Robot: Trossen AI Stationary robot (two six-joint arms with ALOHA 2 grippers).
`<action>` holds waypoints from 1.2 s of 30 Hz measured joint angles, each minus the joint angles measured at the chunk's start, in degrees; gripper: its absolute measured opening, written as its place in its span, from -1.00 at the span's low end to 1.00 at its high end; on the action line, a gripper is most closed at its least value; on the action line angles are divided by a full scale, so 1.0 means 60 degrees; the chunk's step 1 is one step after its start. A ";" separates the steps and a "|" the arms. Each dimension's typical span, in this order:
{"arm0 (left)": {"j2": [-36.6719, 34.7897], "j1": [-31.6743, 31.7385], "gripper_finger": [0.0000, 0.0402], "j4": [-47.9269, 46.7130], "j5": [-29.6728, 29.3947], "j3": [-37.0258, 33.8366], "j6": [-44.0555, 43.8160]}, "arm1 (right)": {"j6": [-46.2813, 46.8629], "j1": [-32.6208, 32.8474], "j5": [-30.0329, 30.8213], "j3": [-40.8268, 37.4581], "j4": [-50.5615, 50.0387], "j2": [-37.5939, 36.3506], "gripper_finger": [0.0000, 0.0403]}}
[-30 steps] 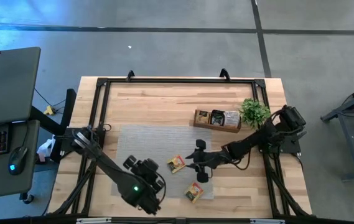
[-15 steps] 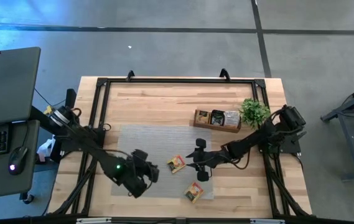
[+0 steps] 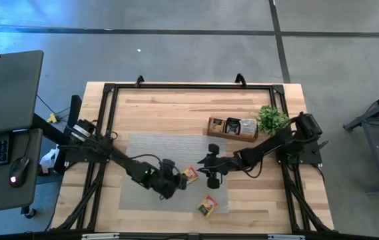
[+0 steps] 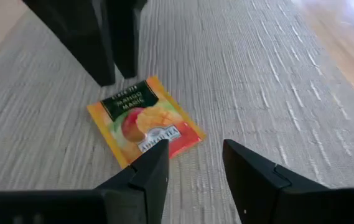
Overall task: Pick & Place Tea
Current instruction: Put the yellow tea bag in the left section of the wooden organizer
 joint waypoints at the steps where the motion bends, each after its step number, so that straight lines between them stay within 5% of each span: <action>1: 0.0037 0.0062 -0.15 0.0093 0.0125 0.0004 0.0000 | -0.0002 -0.0025 0.0024 0.0002 0.0151 0.0093 -0.28; 12: 0.0334 0.0149 -0.15 0.0421 0.0637 0.0011 -0.0080 | -0.0036 -0.0175 -0.0284 0.0004 0.1890 0.1363 -0.32; 36: 0.0589 0.0208 -0.15 0.0589 -0.0188 0.0170 0.0381 | 0.0324 -0.0175 -0.0677 0.0044 0.2192 0.1874 -0.32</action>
